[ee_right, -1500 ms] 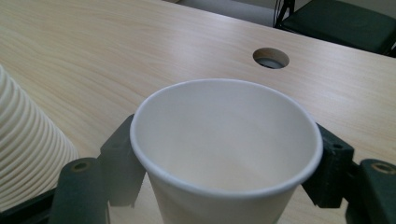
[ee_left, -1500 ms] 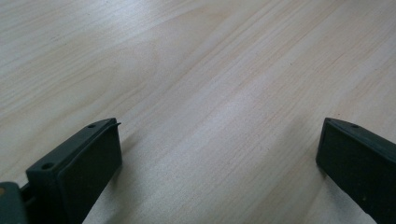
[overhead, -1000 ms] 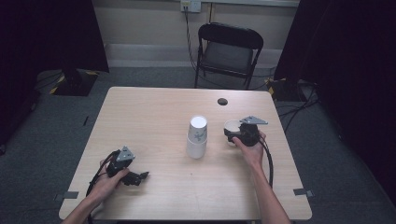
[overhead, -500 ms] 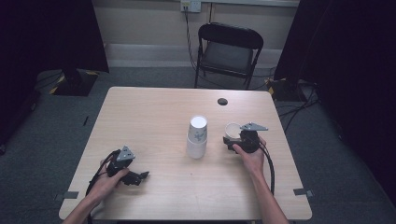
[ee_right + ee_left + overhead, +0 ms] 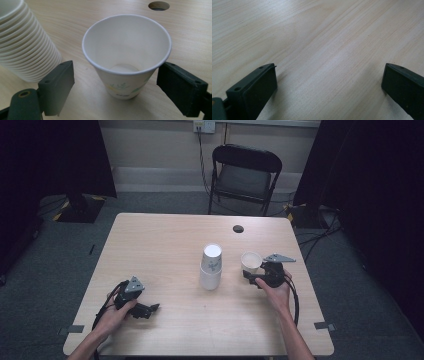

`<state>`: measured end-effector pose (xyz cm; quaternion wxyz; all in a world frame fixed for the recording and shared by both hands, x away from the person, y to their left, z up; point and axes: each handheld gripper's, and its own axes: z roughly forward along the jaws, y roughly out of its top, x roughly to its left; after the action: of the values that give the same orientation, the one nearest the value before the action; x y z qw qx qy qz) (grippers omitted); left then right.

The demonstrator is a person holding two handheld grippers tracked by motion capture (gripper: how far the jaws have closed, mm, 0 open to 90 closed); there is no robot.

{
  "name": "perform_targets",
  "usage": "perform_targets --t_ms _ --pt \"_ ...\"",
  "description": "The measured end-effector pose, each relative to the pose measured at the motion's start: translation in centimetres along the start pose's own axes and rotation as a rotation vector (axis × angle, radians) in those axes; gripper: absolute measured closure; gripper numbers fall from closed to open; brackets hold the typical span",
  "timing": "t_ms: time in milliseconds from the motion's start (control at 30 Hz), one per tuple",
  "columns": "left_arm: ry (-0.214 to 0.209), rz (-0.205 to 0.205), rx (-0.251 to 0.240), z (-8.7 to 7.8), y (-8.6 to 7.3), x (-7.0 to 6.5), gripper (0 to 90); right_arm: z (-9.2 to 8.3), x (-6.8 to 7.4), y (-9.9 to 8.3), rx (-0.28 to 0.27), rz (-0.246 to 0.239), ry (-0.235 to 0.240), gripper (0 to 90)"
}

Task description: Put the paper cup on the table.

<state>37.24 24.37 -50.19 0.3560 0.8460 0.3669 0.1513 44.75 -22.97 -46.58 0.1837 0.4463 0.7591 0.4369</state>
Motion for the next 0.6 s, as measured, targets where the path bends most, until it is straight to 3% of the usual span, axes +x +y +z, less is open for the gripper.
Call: perform_targets --t_ms 67,267,600 --pt "0.000 0.000 0.000 0.0 0.0 0.0 0.0 -0.6 0.1 0.2 0.009 -0.003 -0.020 14.5" --pt "0.012 -0.011 0.000 0.0 0.0 0.1 0.0 -1.9 0.1 -0.1 -0.001 0.001 -0.016 14.5" --pt "0.032 -0.032 -0.002 0.0 0.0 0.0 0.0 -4.0 1.2 -2.2 0.041 0.019 -0.035 16.6"
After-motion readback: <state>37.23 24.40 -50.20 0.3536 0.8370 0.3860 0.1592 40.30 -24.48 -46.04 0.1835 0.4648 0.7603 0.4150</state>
